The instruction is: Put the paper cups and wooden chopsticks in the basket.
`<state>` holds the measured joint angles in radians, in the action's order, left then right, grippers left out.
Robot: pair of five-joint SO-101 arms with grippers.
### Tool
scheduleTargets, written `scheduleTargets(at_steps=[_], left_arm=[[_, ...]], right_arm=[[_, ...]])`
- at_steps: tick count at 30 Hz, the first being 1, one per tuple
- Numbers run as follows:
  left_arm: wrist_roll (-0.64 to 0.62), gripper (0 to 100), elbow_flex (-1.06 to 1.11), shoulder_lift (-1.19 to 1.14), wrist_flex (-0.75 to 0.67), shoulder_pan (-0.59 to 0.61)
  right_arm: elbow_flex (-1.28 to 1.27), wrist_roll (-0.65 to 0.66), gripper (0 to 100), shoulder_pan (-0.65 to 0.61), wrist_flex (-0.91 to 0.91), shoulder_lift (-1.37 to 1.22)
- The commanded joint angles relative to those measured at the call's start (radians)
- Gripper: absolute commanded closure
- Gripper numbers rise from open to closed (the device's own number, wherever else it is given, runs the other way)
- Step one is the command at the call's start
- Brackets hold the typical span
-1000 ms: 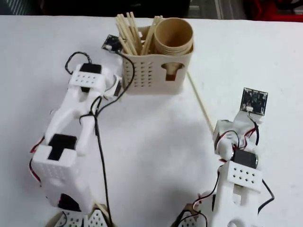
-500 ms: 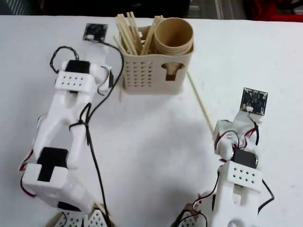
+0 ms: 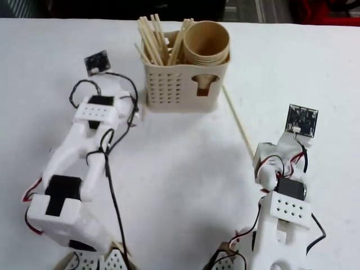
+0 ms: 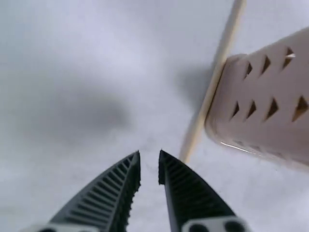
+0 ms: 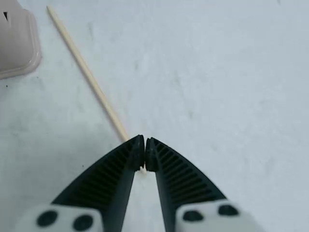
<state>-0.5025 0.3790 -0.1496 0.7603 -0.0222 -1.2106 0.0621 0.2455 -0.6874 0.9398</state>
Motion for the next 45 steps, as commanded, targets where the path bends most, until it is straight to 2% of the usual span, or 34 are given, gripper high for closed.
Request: scheduleTargets(at_steps=[1, 3, 9, 14, 22, 28, 32, 35, 45], left_arm=[[-0.017, 84, 0.005, 0.054, -0.026, -0.051], [-0.023, 80, 0.006, 0.054, -0.025, -0.07], [-0.06, 80, 0.005, 0.039, -0.028, -0.073], [-0.06, 80, -0.078, -0.111, -0.018, -0.065], [-0.066, 80, -0.477, -0.386, 0.242, -0.053], [-0.066, 80, -0.736, -0.55, 0.405, 0.004], [-0.06, 90, -0.87, -0.633, 0.483, 0.033], [-0.058, 98, -0.942, -0.676, 0.539, 0.035], [-0.058, 98, -1.01, -0.7, 0.732, 0.036]], right_arm=[[0.008, -0.005, 97.8, -0.001, 0.016, 0.018], [0.008, -0.005, 97.8, -0.001, 0.016, 0.018], [0.008, -0.005, 97.8, -0.001, 0.016, 0.018], [0.008, -0.005, 97.8, -0.001, 0.016, 0.018], [0.008, -0.005, 97.8, -0.001, 0.015, 0.018], [0.008, -0.005, 97.8, -0.001, 0.015, 0.018], [0.008, -0.005, 97.8, -0.001, 0.015, 0.018], [0.008, -0.005, 97.8, -0.001, 0.015, 0.018], [0.008, -0.005, 97.8, -0.001, 0.015, 0.018]])
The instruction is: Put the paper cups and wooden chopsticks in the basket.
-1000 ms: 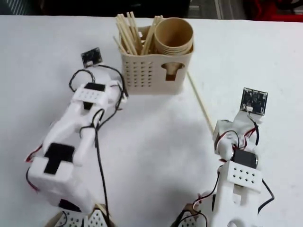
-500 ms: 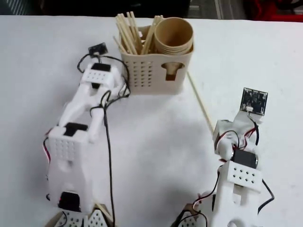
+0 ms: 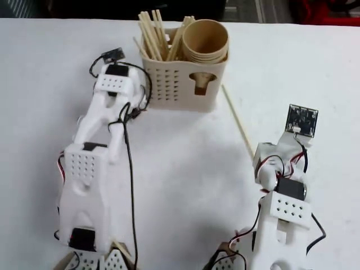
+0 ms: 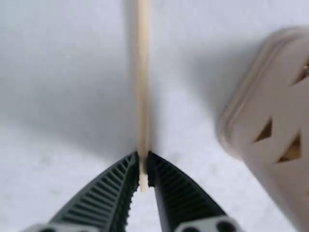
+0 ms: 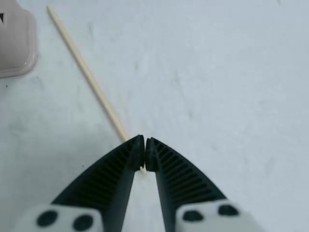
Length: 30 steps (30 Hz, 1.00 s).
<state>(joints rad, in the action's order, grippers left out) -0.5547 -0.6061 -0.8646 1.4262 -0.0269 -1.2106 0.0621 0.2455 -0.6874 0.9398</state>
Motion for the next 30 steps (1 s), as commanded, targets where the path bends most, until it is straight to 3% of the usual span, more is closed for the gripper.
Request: scheduleTargets(at_steps=[1, 4, 9, 14, 23, 30], left_arm=[[-0.005, 98, -0.026, 0.015, 0.087, 0.041], [-0.002, 98, -0.026, 0.021, 0.16, 0.041], [0.126, 98, -0.02, 0.097, 0.275, 0.036], [0.138, 98, -0.012, 0.188, 0.359, 0.041], [0.138, 98, 0.29, 0.412, 0.345, -0.021], [0.222, 98, 0.663, 0.691, 0.15, -0.005]], right_arm=[[0.008, -0.005, 97.8, -0.001, 0.015, 0.018], [0.008, -0.005, 97.8, -0.001, 0.015, 0.018], [0.008, -0.005, 97.8, -0.001, 0.015, 0.018], [0.008, -0.005, 97.8, -0.001, 0.015, 0.018], [0.008, -0.005, 97.8, -0.001, 0.016, 0.018], [0.008, -0.005, 97.8, -0.001, 0.018, 0.018]])
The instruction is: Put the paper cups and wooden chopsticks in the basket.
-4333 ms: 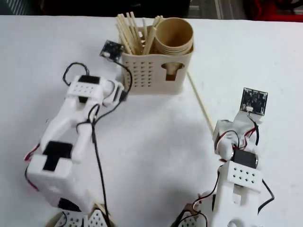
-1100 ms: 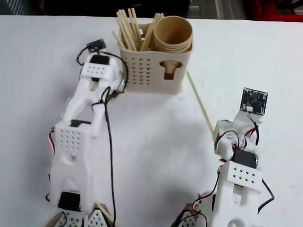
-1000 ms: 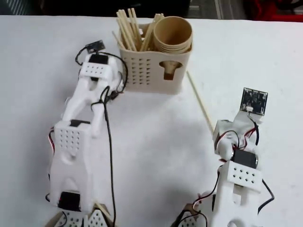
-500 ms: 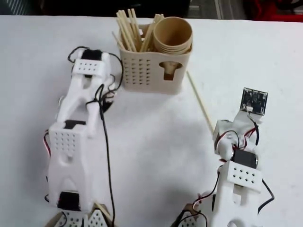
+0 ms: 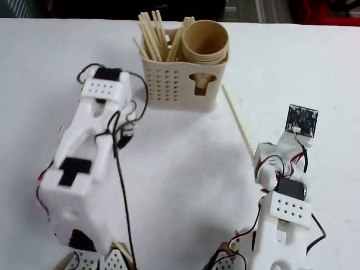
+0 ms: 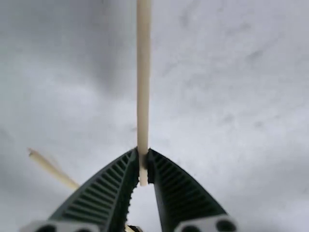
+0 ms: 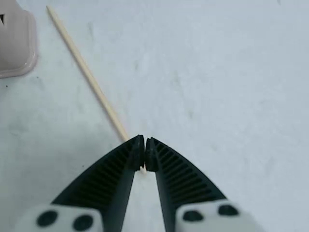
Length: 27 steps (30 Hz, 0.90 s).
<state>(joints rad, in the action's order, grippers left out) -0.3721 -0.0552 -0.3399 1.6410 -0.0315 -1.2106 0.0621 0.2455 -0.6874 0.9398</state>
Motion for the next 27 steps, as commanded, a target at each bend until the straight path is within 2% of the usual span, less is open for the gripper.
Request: scheduleTargets(at_steps=[1, 5, 8, 15, 18, 22, 27], left_arm=[[0.064, 98, 0.16, 0.209, -0.086, -0.001], [0.183, 98, 0.296, 0.343, -0.164, 0.007], [0.253, 95, 0.325, 0.38, -0.147, 0.001], [0.206, 69, 0.322, 0.384, -0.117, 0.008], [0.204, 64, 0.305, 0.383, -0.152, 0.01], [0.204, 67, 0.292, 0.38, -0.315, 0.03], [0.213, 79, 0.284, 0.34, -0.557, 0.081]], right_arm=[[0.008, -0.005, 97.8, -0.001, 0.018, 0.018], [0.008, -0.005, 97.8, -0.001, 0.018, 0.018], [0.008, -0.005, 97.8, -0.001, 0.018, 0.018], [0.008, -0.005, 97.8, -0.001, 0.018, 0.018], [0.008, -0.005, 97.8, -0.001, 0.018, 0.018], [0.008, -0.005, 97.8, -0.001, 0.018, 0.018], [0.008, -0.005, 97.8, -0.001, 0.018, 0.018]])
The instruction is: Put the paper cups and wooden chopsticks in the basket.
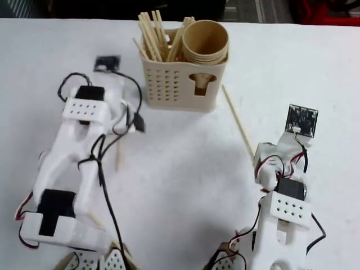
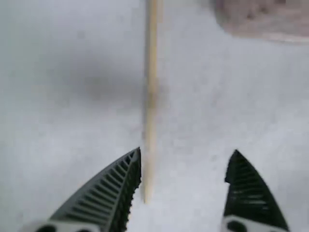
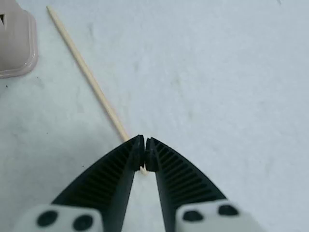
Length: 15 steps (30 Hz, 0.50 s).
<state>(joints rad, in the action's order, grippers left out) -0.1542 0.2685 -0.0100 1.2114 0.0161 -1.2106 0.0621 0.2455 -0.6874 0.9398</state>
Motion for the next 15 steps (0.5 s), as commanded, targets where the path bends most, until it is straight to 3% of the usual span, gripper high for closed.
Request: scheduleTargets(at_steps=[1, 6, 15], left_arm=[[0.015, 80, -0.044, -0.018, -0.164, 0.042], [0.175, 82, -0.149, -0.217, -0.216, 0.054], [0.184, 82, -0.647, -0.608, 0.014, 0.059]], right_arm=[[0.008, -0.005, 97.8, -0.001, 0.018, 0.018], [0.008, -0.005, 97.8, -0.001, 0.018, 0.018], [0.008, -0.005, 97.8, -0.001, 0.018, 0.018]])
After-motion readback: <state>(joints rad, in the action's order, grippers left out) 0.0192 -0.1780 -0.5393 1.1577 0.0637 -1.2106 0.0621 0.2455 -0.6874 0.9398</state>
